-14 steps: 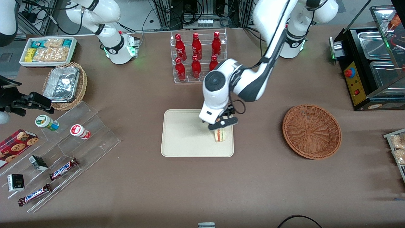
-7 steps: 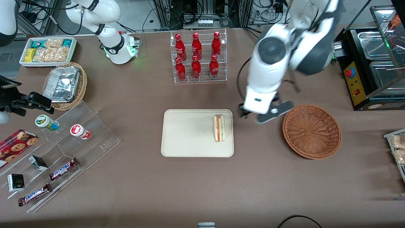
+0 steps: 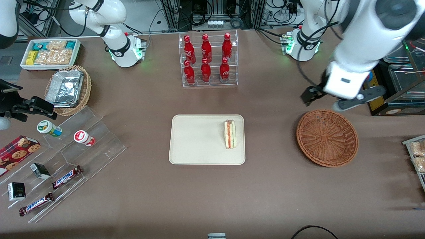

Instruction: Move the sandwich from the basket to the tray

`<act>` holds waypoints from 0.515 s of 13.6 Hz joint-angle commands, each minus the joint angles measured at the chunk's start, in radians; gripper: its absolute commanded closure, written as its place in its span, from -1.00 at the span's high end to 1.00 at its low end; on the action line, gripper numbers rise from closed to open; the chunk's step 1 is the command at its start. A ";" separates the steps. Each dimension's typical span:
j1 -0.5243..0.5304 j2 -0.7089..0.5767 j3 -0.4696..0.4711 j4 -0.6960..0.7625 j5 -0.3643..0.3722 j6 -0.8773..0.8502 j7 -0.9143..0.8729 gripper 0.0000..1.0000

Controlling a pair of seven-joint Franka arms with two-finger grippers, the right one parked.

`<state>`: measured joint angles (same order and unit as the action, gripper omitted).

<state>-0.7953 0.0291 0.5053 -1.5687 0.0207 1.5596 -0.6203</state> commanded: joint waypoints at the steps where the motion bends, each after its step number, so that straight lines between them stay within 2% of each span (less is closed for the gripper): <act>1: 0.100 -0.067 -0.036 -0.028 0.012 -0.039 0.095 1.00; 3: 0.254 -0.107 -0.152 -0.031 0.005 -0.067 0.189 1.00; 7: 0.678 -0.175 -0.501 -0.057 -0.004 -0.102 0.401 1.00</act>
<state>-0.2872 -0.0950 0.1597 -1.5850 0.0201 1.4719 -0.2876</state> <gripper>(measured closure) 0.000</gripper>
